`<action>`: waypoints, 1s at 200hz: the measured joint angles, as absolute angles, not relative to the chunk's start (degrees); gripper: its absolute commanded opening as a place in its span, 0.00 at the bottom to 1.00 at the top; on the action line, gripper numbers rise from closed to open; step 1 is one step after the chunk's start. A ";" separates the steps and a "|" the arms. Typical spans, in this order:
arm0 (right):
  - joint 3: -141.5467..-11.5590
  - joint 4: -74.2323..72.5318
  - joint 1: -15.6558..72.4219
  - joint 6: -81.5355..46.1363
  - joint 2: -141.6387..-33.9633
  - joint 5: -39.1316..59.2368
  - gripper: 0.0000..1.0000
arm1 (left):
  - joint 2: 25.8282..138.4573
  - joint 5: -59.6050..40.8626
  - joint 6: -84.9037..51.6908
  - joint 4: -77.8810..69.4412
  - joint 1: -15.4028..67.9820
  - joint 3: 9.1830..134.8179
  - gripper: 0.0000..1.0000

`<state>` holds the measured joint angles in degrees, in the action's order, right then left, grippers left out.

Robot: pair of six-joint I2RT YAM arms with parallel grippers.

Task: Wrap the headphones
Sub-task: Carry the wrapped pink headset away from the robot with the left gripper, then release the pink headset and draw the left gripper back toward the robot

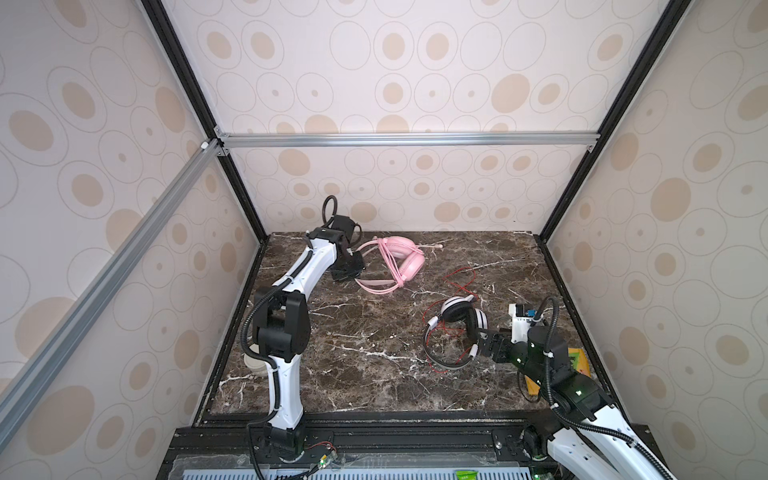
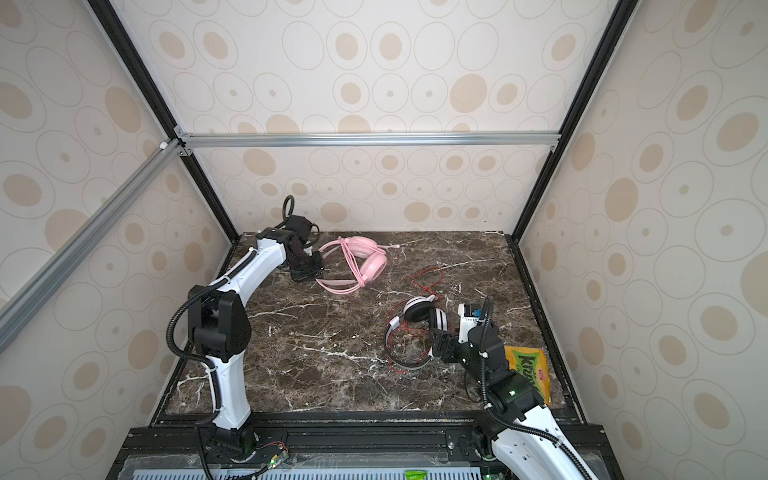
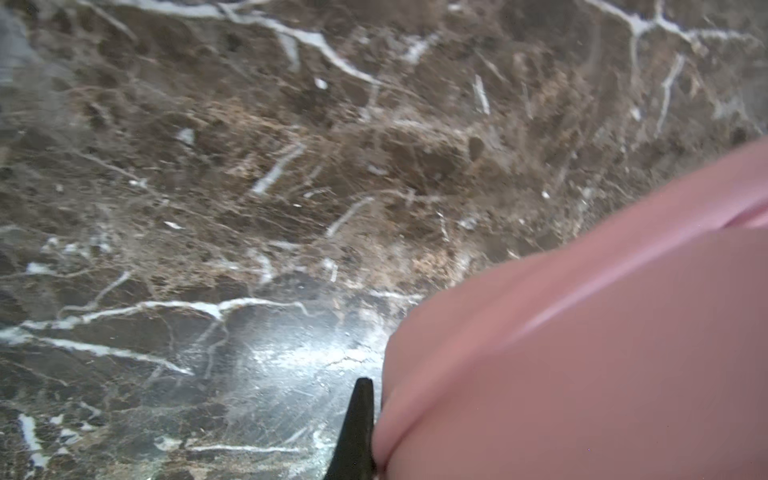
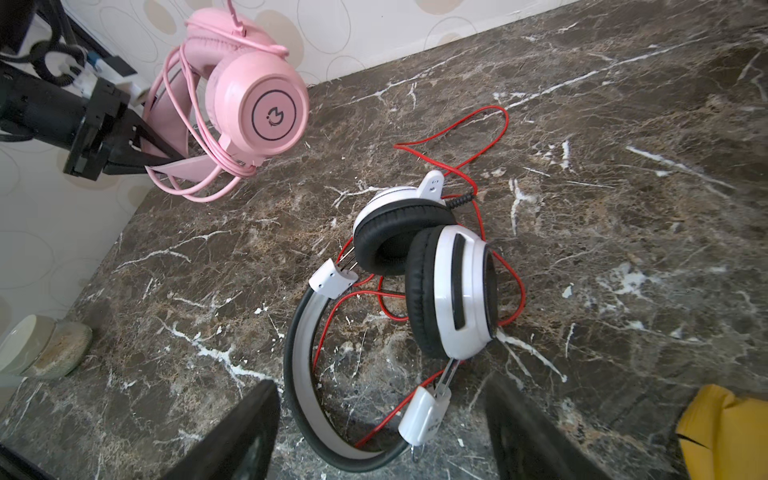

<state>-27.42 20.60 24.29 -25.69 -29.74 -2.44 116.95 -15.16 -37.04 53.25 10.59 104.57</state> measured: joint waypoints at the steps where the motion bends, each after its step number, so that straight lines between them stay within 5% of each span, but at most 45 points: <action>1: -27.42 20.60 24.32 -25.69 -29.71 -2.46 0.80 | 116.95 -15.25 -37.12 53.12 10.24 104.31 0.00; 63: -27.31 21.28 24.32 -25.71 -30.65 -3.03 0.81 | 119.61 -15.31 -38.22 48.49 -4.62 95.90 0.00; 200: -27.31 21.41 24.32 -25.69 -31.38 -3.01 0.81 | 122.91 -20.40 -38.15 42.26 -8.62 92.31 0.04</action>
<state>-27.31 21.41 24.32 -25.69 -31.38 -3.01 122.91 -20.40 -38.15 42.26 -8.62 92.31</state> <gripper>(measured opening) 0.813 0.080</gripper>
